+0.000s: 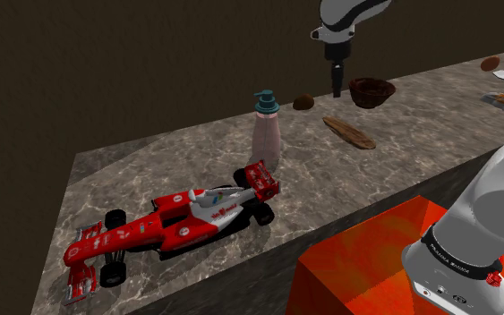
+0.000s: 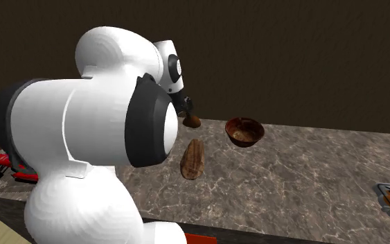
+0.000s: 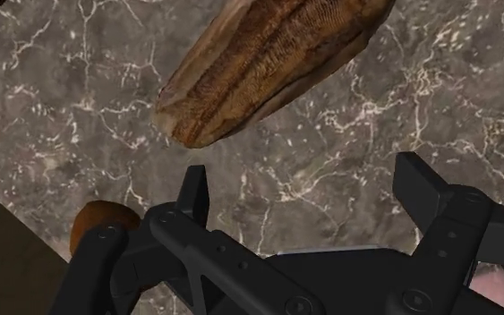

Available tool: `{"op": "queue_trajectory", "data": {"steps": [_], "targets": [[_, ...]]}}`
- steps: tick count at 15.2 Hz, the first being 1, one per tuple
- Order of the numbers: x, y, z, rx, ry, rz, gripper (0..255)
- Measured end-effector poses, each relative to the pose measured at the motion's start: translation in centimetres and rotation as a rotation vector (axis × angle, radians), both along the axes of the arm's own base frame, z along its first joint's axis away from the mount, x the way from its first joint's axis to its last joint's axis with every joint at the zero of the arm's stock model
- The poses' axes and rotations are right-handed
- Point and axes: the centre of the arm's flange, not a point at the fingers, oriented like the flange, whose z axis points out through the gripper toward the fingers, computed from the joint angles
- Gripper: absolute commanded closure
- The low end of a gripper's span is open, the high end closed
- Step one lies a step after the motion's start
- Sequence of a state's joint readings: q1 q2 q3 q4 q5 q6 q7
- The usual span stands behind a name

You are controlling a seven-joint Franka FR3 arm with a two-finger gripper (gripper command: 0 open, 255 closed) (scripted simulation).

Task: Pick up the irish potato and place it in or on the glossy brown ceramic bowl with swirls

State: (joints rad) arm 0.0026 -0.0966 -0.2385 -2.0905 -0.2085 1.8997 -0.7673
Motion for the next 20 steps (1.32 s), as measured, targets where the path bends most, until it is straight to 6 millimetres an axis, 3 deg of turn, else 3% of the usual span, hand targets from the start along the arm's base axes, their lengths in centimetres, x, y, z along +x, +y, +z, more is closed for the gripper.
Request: {"op": "queue_trajectory", "data": {"steps": [8,16,20], "targets": [[8.9,-2.3,-4.8,-0.036,0.023,0.235,0],[17.4,-2.8,-9.8,-0.072,0.048,0.469,0],[18.4,-3.0,-11.8,-0.076,0.051,0.499,0]]}}
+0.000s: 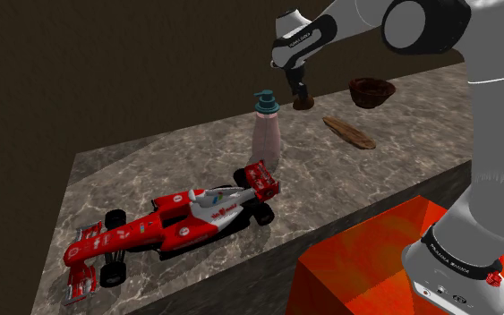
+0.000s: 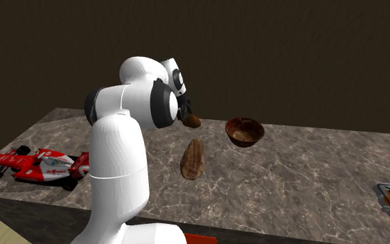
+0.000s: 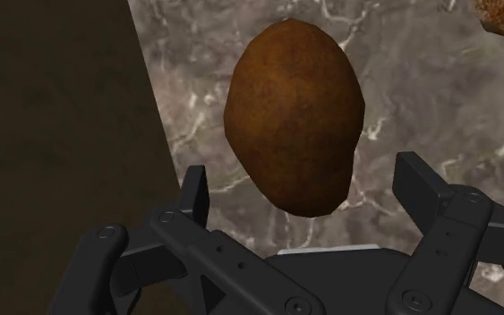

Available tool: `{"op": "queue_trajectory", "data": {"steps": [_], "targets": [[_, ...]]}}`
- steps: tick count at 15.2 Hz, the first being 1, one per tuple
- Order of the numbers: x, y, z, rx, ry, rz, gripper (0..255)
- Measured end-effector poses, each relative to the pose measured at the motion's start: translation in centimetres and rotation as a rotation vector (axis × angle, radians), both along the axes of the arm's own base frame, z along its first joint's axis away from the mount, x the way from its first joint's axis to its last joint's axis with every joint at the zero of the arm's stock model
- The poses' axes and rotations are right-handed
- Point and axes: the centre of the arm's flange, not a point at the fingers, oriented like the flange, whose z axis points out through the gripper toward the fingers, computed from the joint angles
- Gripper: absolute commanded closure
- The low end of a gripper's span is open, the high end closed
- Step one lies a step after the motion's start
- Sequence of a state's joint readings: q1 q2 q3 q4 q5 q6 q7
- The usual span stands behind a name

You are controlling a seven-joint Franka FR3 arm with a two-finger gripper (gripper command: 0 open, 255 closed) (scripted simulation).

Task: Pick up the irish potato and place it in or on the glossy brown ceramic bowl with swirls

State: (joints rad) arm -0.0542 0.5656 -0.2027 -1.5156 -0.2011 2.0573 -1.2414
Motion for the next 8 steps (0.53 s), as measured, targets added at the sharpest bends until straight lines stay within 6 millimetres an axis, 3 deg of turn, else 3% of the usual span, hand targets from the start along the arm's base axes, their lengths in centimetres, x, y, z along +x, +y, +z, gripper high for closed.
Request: {"op": "queue_trajectory", "data": {"steps": [4,8], "targets": [[-0.1,-0.4,-2.1,0.0,0.0,0.002,0],[-0.2,-0.6,-2.4,0.0,0.0,0.002,0]]}}
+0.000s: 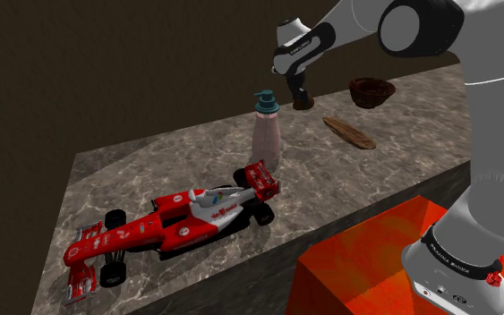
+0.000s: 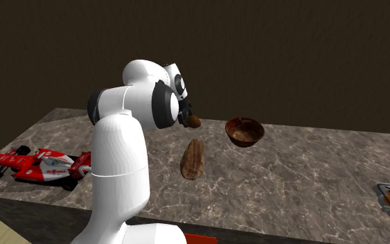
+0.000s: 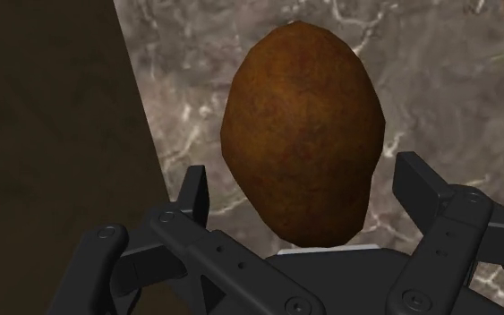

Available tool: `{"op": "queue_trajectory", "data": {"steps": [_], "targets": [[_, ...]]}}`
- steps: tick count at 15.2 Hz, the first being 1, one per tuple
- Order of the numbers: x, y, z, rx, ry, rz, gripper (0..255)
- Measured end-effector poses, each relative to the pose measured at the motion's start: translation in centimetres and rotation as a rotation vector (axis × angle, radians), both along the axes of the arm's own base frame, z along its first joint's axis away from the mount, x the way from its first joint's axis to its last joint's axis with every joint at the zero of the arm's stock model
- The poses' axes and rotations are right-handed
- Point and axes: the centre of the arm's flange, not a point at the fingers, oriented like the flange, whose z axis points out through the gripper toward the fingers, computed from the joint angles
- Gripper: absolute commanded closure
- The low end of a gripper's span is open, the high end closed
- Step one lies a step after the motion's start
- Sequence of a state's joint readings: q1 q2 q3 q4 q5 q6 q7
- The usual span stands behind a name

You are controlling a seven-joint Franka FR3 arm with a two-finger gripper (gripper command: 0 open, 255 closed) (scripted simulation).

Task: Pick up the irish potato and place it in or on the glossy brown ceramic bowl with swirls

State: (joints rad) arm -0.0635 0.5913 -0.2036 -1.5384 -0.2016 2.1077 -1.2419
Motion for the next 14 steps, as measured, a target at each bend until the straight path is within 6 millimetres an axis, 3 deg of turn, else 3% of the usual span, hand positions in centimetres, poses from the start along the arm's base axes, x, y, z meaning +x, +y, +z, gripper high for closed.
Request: {"op": "queue_trajectory", "data": {"steps": [3,4,14], "targets": [[-0.01,-0.01,-0.01,0.0,0.0,0.0,0],[-0.01,-0.01,-0.01,0.0,0.0,0.0,255],[0.01,0.03,0.01,0.0,-0.001,0.001,255]]}}
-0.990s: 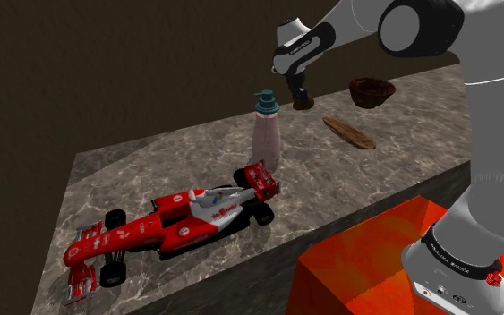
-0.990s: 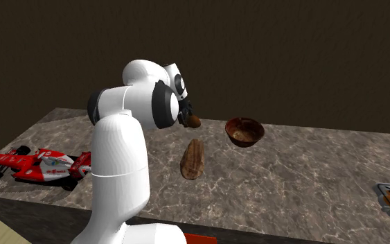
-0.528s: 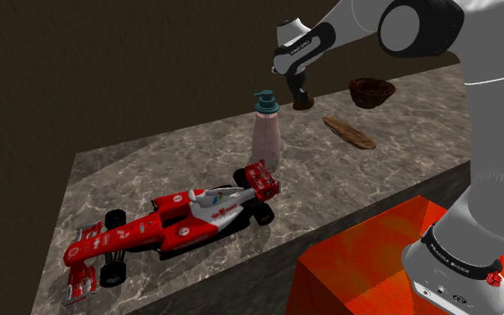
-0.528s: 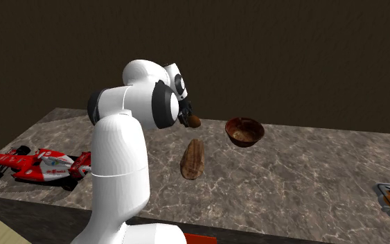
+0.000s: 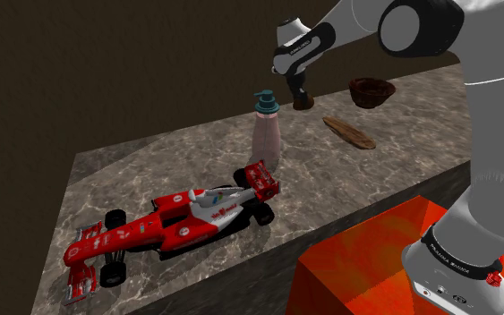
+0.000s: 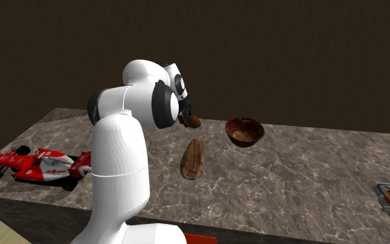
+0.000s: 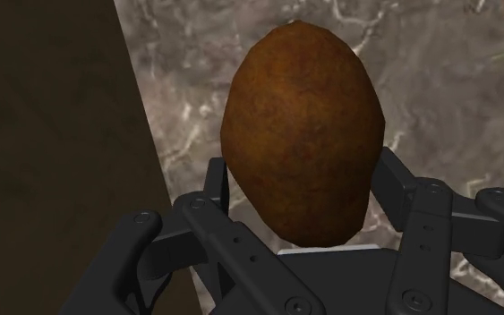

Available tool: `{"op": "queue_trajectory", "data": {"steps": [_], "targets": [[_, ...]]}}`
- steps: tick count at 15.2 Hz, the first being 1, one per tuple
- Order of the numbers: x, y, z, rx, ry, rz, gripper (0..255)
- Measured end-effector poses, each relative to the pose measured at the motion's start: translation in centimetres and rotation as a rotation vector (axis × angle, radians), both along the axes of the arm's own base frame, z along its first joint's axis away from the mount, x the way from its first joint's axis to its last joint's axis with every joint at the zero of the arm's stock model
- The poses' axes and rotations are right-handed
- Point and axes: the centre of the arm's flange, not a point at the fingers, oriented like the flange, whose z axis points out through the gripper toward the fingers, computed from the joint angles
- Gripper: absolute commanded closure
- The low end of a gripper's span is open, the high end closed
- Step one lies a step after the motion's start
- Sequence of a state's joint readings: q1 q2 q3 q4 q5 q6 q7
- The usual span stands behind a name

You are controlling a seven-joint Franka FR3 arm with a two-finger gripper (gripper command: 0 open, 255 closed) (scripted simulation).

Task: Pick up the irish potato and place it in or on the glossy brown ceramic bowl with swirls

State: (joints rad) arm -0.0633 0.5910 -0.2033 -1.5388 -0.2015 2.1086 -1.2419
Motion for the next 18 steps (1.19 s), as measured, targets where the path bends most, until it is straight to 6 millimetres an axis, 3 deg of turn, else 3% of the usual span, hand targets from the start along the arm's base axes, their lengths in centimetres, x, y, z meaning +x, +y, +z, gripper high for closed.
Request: {"op": "queue_trajectory", "data": {"steps": [18], "targets": [[-0.2,-0.1,9.0,0.0,0.0,-0.001,255]]}}
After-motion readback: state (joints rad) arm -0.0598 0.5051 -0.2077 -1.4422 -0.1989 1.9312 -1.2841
